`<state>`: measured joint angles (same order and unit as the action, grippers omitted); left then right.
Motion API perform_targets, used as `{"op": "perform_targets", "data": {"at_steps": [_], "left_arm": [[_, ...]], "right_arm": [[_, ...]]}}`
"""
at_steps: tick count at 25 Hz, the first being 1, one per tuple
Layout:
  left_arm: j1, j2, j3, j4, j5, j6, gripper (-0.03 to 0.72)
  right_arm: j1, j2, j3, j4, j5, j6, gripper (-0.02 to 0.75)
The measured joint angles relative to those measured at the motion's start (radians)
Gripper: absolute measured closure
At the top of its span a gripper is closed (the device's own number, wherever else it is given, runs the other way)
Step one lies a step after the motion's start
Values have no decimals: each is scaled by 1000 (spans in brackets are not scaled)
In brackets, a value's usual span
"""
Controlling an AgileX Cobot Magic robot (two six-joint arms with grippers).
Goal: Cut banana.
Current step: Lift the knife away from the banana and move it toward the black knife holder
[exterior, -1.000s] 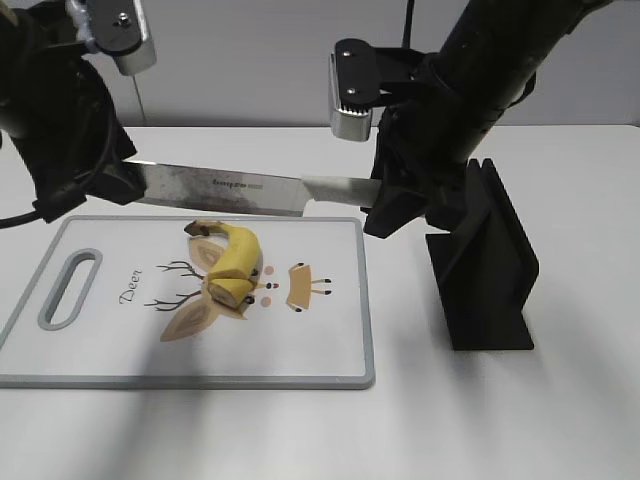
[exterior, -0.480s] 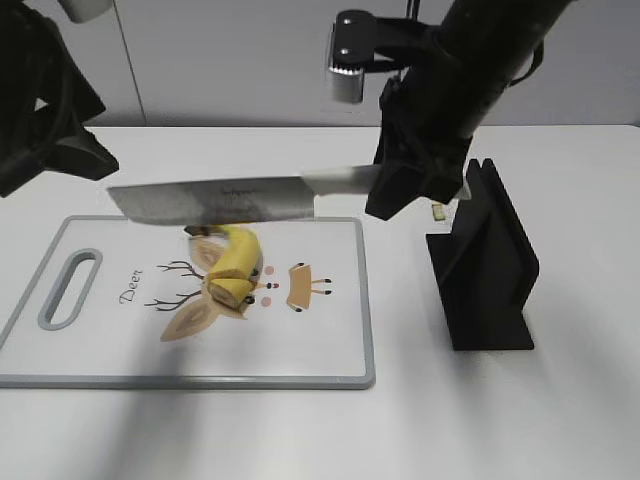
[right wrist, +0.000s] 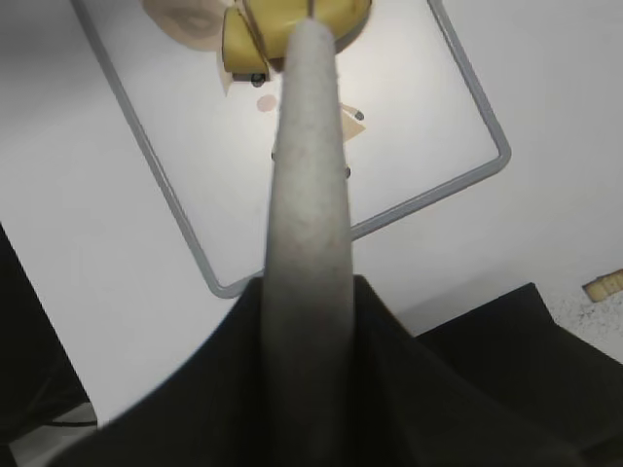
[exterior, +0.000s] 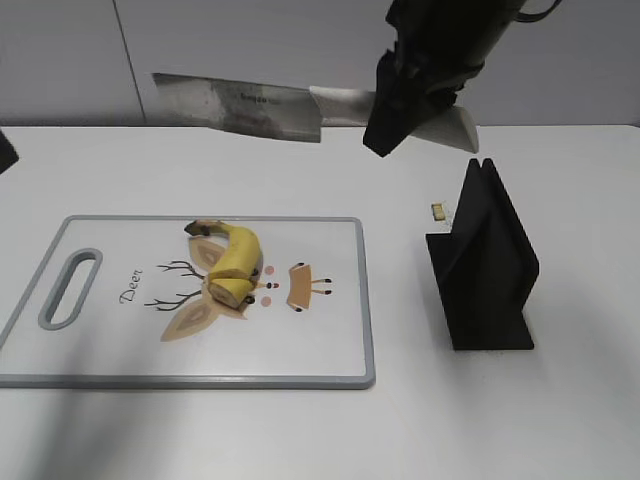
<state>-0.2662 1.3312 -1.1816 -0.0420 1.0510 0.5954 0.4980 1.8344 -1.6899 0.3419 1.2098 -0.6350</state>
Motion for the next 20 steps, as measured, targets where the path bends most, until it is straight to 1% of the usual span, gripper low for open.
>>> {"op": "perform_targets", "data": {"at_steps": [4,7,9,11,13,16,20], "left_arm": [[109,-7,0,-94,35,-21,77],[135,-38,0,-88,45,-55,82],[138,-62,0,-69,64,-108,86],[144,-85,0,-45,99,-167,90],[159,-112,0,-31,128,-199,90],[198,-164,18,-37,134,-220,91],[272,-238,126,-72,131,-223,93]], "right_arm": [[0,-26,-1,-22,7,151,568],[0,-73,-1,-100,8,382,568],[0,-114,-1,-178,9,549,568],[0,-168,17,-240,9,662,568],[0,-225,56,-291,9,760,568],[-10,-314,147,-332,9,882,568],[-49,-402,268,-336,-12,938,568]]}}
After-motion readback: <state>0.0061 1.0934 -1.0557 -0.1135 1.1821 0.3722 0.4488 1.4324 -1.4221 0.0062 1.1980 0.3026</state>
